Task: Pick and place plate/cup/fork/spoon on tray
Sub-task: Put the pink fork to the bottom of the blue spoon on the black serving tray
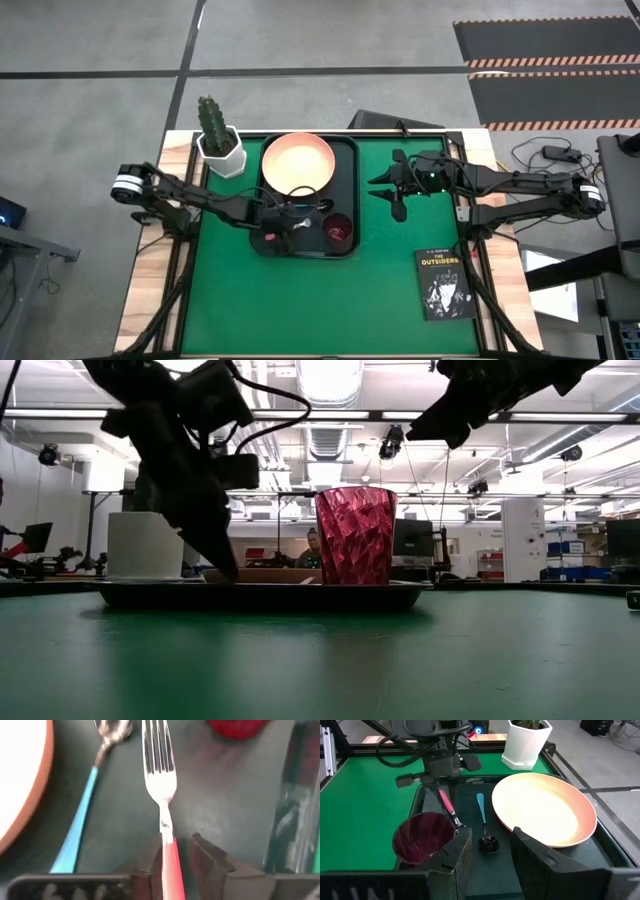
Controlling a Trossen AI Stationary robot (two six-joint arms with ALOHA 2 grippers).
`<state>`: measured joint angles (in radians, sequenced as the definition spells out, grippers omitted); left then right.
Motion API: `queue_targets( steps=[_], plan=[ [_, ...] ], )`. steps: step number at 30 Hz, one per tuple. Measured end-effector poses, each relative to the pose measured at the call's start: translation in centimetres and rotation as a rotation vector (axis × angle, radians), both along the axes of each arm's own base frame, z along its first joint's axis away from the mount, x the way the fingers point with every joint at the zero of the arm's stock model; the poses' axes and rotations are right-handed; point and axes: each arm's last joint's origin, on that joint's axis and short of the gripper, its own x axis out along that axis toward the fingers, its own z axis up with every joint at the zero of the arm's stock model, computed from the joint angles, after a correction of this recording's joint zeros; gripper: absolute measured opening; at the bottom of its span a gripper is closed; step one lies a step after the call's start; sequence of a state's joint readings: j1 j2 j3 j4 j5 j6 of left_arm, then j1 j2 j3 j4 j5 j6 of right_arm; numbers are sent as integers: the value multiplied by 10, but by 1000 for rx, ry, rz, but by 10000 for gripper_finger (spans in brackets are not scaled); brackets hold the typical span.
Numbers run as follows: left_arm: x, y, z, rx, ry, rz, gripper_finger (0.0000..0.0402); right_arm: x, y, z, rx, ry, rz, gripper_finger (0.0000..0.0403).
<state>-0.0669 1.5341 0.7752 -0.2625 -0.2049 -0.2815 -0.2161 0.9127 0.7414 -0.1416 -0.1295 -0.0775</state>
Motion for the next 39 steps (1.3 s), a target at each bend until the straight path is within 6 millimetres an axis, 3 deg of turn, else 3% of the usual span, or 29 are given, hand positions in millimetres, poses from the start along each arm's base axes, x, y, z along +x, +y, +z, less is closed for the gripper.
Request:
queue_targets(
  steps=[4, 8, 13, 21, 27, 39],
  plan=[
    [4, 1, -10, 27, -26, 19, 110, 0, 0, -1, 3, 2, -1, 123],
    [2, 1, -18, 28, 2, 29, 119, 0, 0, -1, 6, 3, -2, 123],
    [0, 2, -22, 18, 7, 44, 101, 0, 0, -1, 6, 3, -2, 123],
    [-1, 1, -22, 18, 10, 43, 24, 0, 0, -1, 6, 2, -3, 123],
    [-1, 2, -19, 25, 10, 31, 25, 0, 0, -1, 7, 3, -3, 123],
    [3, 14, -9, 160, 9, -172, 35, 0, 0, -1, 8, 1, -3, 123]
  ],
)
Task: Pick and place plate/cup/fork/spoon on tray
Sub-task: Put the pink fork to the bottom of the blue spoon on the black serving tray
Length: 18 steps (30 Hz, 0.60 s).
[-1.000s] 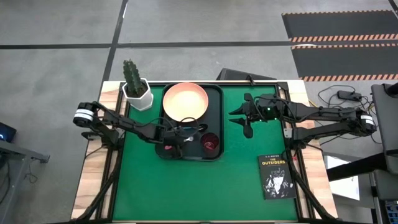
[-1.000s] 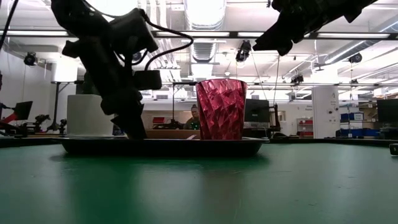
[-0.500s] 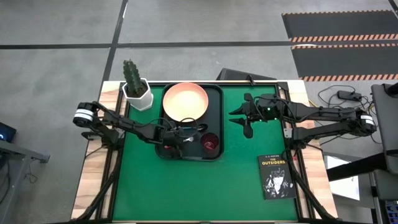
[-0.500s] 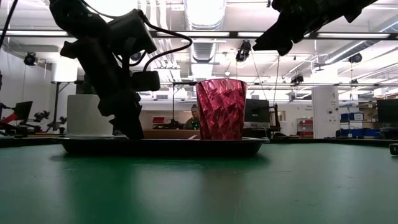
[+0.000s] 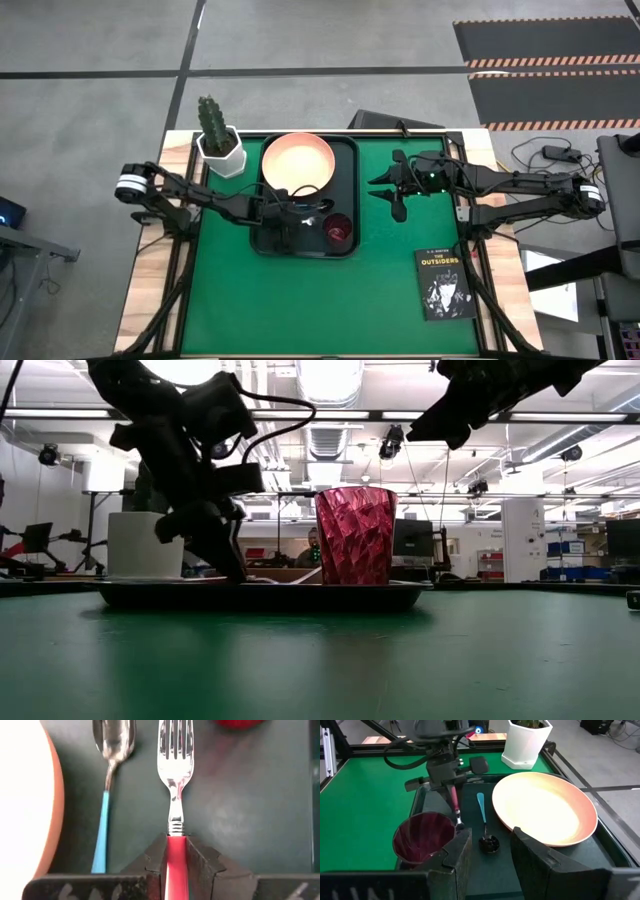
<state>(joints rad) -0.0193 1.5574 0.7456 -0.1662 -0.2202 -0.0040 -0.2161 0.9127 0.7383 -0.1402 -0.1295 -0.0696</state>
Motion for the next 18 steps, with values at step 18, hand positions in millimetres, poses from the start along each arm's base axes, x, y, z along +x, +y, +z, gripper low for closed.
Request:
queue_targets(
  steps=[18],
  plan=[
    [5, 2, -9, -64, -39, -42, 35, 0, 0, 0, 8, 1, -4, 123]
  ],
)
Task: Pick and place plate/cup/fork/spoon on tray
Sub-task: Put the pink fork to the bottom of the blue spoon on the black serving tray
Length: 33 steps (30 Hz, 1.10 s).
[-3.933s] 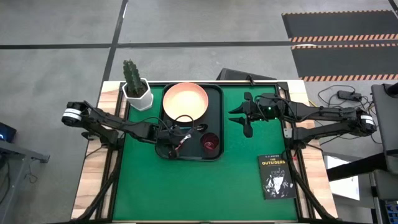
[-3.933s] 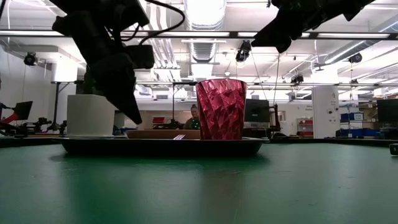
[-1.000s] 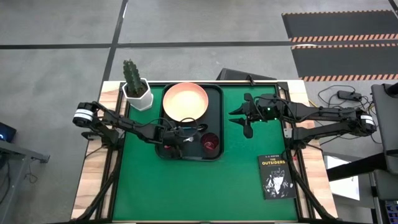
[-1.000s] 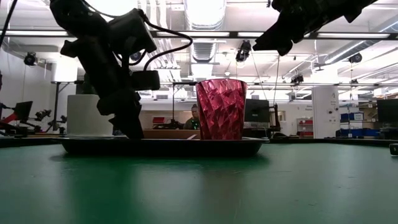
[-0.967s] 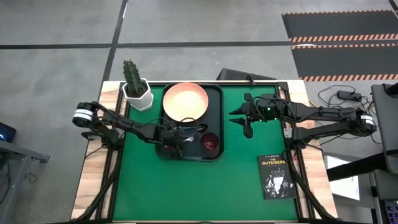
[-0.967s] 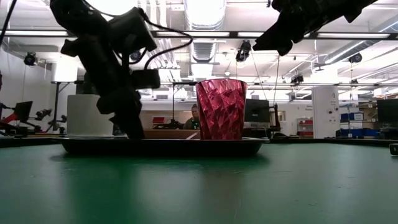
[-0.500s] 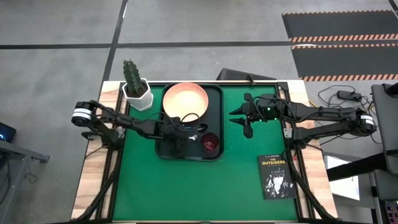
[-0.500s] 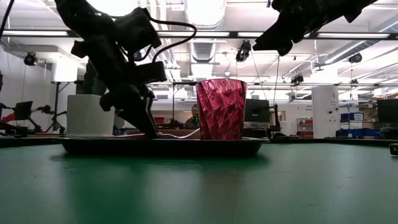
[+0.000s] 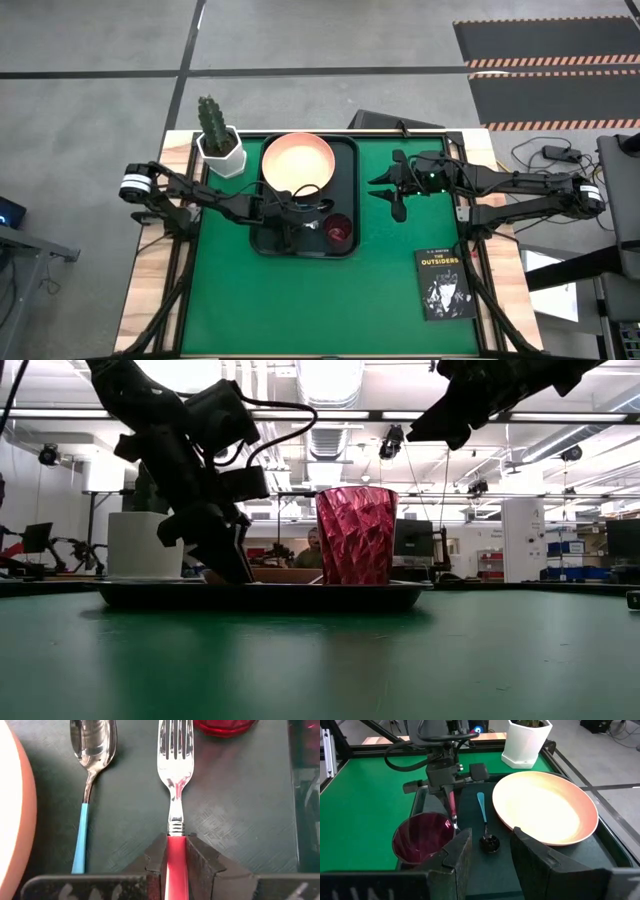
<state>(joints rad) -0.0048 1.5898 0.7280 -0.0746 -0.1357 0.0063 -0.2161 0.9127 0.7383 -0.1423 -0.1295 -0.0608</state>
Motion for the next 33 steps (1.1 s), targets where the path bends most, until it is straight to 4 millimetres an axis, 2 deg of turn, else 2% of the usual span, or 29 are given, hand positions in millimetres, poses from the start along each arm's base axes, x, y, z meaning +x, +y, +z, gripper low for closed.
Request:
queue_targets(
  steps=[27, 33],
  plan=[
    [-1, 0, -2, -3, -22, 25, 37, 0, 0, 0, 1, 2, 0, 123],
    [-1, 1, -2, 4, -22, 29, 66, 0, 0, 0, 1, 2, 0, 123]
  ],
)
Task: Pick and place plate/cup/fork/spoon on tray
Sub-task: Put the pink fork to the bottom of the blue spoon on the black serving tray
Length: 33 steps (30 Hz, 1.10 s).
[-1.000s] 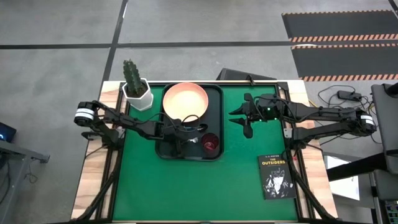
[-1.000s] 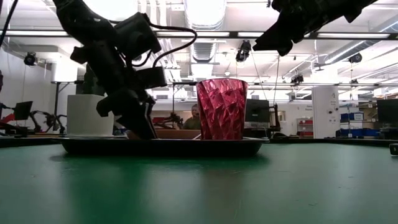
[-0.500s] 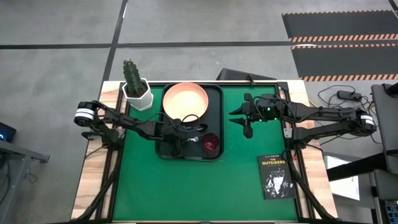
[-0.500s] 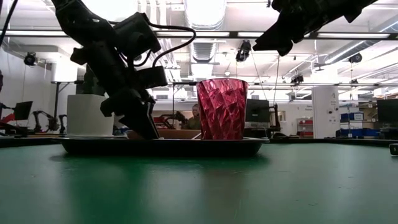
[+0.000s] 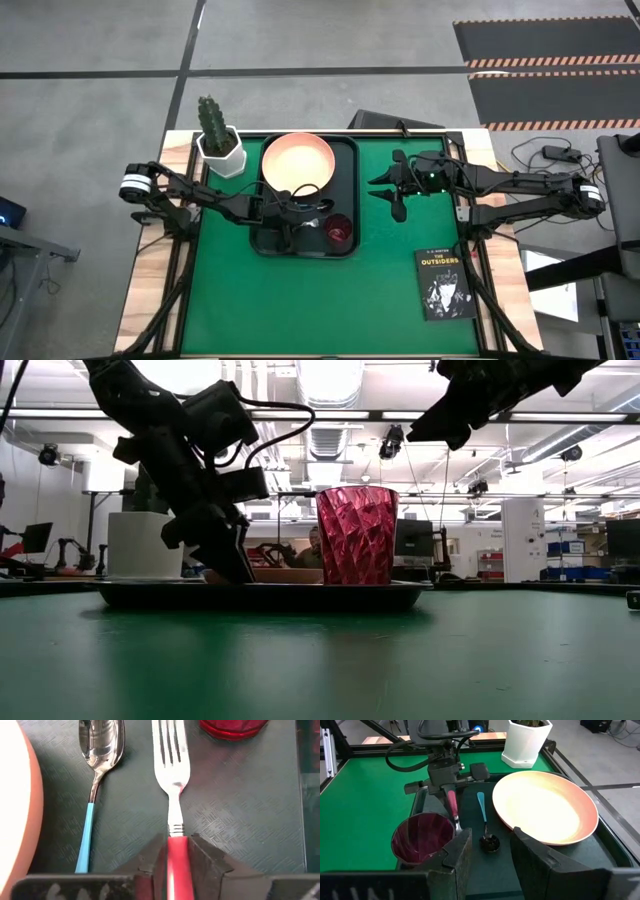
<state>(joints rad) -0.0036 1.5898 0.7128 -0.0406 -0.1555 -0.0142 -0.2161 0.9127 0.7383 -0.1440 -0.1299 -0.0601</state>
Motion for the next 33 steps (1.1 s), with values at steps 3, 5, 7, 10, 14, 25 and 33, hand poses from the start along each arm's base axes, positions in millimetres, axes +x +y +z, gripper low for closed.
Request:
queue_targets(
  steps=[3, 5, 7, 10, 14, 25, 33],
  plan=[
    [0, 0, 0, 1, -1, -1, 83, 0, 0, 0, 0, 0, 0, 123],
    [0, 0, 0, 1, -1, -1, 92, 0, 0, 0, 0, 0, 0, 123],
    [0, 0, 0, 2, -1, -3, 98, 0, 0, 0, 0, 0, 0, 123],
    [-1, -1, 5, 3, -2, -7, 100, 0, 0, 0, 0, 0, 0, 123],
    [-9, -4, 24, -7, 23, -25, 100, 0, 0, 0, 0, 0, 0, 123],
    [-51, -20, 14, -215, 148, -74, 42, 0, 0, -1, 1, 2, 0, 123],
    [-55, -17, 2, -154, 135, -33, 8, 0, 0, -1, 3, 3, 0, 123]
  ],
)
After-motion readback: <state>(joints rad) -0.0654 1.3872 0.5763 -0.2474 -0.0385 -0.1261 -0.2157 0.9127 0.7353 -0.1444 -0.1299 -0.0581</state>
